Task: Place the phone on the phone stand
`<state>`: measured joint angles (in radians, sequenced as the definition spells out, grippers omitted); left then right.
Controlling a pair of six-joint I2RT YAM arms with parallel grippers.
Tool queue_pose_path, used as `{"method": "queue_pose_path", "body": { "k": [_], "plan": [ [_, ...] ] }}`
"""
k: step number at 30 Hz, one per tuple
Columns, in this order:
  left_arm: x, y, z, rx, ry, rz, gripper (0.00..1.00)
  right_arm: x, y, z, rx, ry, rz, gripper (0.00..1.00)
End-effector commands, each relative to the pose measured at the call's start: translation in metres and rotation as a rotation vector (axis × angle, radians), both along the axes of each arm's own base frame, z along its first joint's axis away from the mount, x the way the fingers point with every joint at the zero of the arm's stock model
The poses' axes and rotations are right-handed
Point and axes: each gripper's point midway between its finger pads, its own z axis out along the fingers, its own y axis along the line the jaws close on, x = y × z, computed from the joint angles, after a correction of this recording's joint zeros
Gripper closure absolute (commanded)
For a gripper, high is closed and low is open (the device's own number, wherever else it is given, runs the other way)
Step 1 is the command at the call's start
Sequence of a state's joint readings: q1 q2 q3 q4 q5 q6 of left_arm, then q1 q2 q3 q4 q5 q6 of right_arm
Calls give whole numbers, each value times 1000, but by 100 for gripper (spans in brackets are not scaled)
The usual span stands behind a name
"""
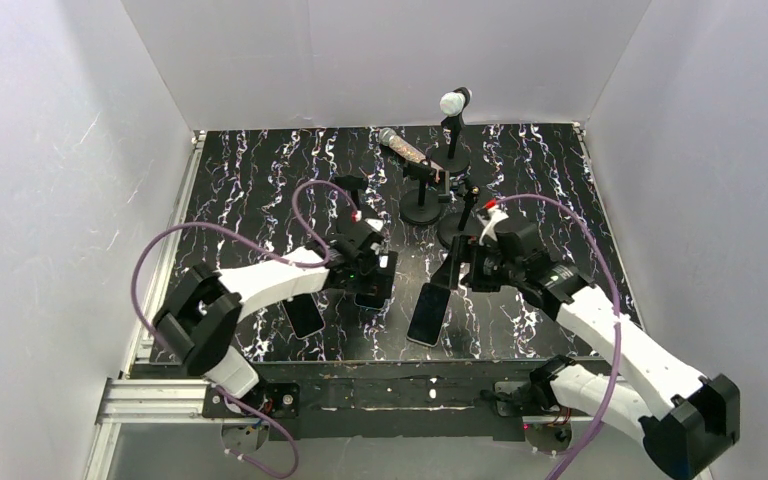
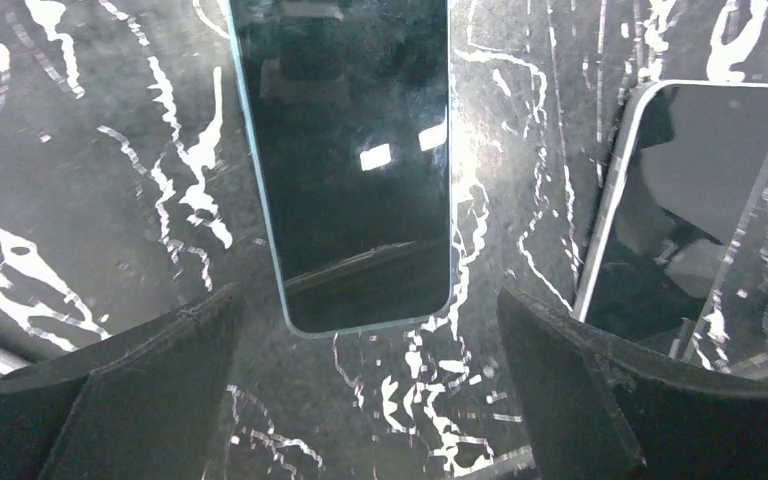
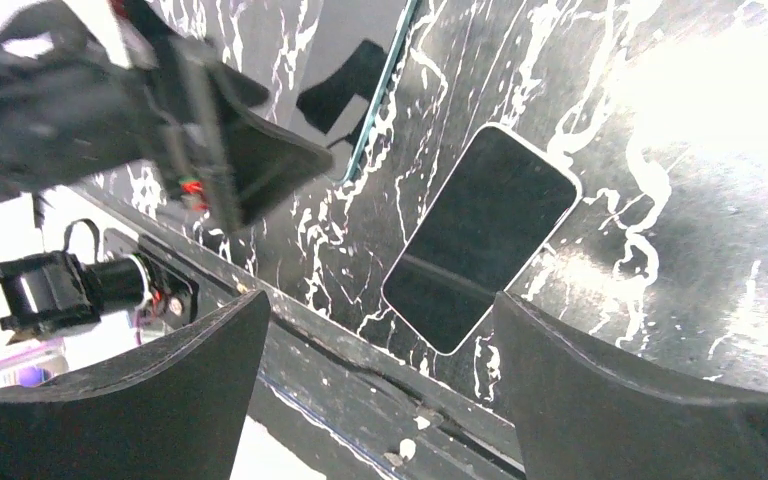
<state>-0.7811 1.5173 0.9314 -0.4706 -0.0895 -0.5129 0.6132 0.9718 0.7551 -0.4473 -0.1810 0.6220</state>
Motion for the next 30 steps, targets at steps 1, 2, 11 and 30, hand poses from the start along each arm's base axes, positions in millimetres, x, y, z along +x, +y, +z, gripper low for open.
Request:
{"method": "queue_pose_path", "body": {
  "k": [1,2,11,30],
  "plan": [
    [10,-12,-18,108,-17,1,2,6,-19,14,11,-60,-32,8],
    [10,-13,-23,118,-11,5,2,7,-20,14,8,-60,-36,8],
    [11,-8,-49,249,-14,12,2,10,-21,6,13,-31,-36,8],
    [7,8,-43,271,-70,38,100,23,-13,-1,-2,14,-12,9]
  ]
}}
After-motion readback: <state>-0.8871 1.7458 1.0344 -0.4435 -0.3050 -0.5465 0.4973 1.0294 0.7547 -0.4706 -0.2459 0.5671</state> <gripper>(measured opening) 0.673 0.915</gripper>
